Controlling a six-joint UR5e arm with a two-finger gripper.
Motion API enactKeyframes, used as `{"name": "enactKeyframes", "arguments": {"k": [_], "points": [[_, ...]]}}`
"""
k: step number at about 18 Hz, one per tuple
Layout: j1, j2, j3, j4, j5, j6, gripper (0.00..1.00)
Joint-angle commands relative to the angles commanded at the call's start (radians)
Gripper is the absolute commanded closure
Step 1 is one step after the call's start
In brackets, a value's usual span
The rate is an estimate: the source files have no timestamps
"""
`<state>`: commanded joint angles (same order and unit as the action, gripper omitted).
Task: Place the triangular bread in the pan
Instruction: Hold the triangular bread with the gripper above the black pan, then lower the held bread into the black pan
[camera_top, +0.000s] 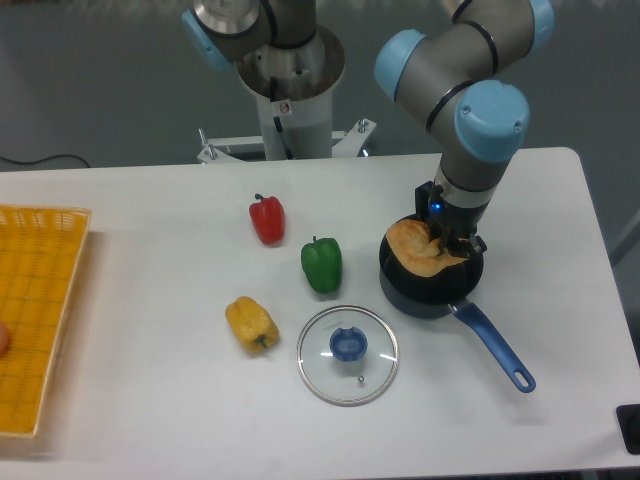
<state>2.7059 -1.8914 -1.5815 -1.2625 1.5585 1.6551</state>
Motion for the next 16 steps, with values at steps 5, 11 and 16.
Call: {"name": "enactKeyframes", "arguments": {"k": [5, 11, 16], "points": [[0.0, -0.017, -0.005, 0.003, 0.047, 0.003, 0.84], [0.0, -0.057, 0.0, 0.028, 0.049, 0.0, 0.81], [-0.003, -0.084, -0.009, 0.048, 0.051, -0.002, 0.81]]}}
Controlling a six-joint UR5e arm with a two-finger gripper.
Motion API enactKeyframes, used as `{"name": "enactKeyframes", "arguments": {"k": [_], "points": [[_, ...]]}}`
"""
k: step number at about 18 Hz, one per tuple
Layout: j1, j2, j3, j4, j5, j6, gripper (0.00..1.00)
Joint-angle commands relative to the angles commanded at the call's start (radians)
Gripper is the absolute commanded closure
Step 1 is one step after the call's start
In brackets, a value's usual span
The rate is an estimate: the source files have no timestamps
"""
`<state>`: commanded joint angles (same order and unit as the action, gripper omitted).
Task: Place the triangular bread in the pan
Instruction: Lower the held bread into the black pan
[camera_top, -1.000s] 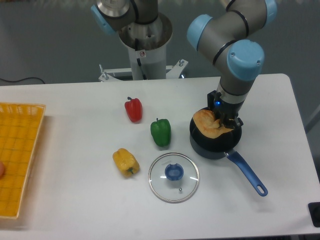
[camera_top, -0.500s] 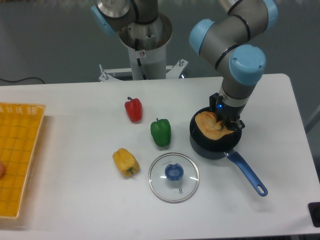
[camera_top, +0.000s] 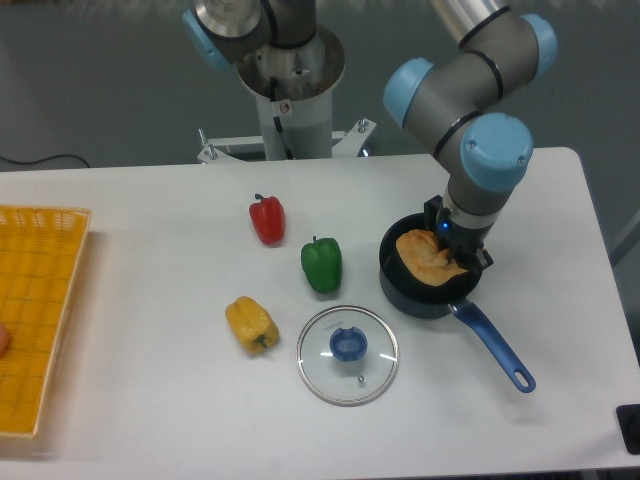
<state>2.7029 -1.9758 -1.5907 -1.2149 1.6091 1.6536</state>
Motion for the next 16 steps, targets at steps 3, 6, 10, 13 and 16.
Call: {"name": "enactKeyframes", "arguments": {"k": [3, 6, 10, 13, 16], "points": [[-0.003, -0.006, -0.002, 0.002, 0.002, -0.003, 0.8], [-0.003, -0.014, -0.002, 0.018, 0.003, 0.0, 0.79], [-0.006, -0.021, -0.008, 0.02, 0.032, -0.003, 0.79], [-0.006, -0.021, -0.015, 0.02, 0.032, -0.002, 0.79], [-0.008, -0.021, -0.02, 0.02, 0.032, -0.005, 0.79]]}}
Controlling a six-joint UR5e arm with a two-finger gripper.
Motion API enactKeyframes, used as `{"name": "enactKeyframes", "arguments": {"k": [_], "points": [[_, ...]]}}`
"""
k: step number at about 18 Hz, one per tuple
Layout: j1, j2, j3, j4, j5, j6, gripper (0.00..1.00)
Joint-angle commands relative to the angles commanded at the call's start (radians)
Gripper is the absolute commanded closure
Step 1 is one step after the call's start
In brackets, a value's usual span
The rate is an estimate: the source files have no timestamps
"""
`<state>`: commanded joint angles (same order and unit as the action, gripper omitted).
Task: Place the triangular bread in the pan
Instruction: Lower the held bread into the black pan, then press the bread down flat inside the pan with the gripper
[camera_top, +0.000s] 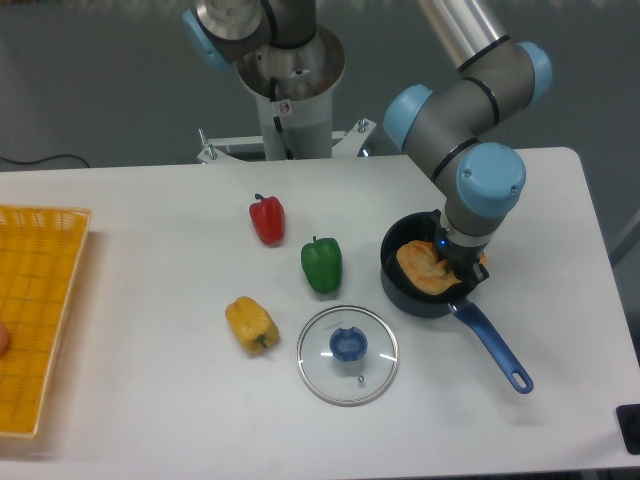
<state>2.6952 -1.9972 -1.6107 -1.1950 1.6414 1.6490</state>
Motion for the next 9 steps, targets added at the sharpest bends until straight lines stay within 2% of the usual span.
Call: {"name": "enactKeyframes", "arguments": {"k": [9], "points": [[-0.002, 0.003, 0.003, -0.003, 0.003, 0.002, 0.79]]}}
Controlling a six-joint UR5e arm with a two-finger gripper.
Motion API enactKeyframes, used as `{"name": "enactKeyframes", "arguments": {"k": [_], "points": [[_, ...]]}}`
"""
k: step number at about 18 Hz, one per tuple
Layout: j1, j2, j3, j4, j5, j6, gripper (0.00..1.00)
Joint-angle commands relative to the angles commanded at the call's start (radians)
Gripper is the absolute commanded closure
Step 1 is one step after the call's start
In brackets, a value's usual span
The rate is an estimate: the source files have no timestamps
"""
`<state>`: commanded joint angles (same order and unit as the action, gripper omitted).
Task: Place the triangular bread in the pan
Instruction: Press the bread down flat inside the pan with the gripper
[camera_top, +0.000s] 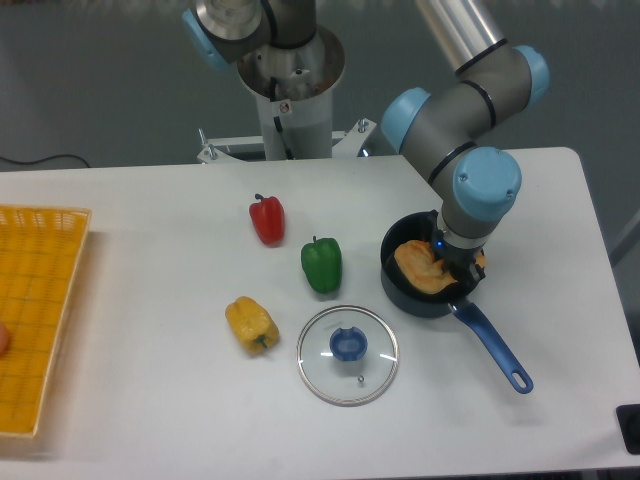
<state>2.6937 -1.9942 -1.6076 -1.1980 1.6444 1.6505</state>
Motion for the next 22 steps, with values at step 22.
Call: {"name": "enactKeyframes", "arguments": {"k": [22], "points": [[-0.021, 0.002, 0.0, -0.008, 0.003, -0.009, 0.79]]}}
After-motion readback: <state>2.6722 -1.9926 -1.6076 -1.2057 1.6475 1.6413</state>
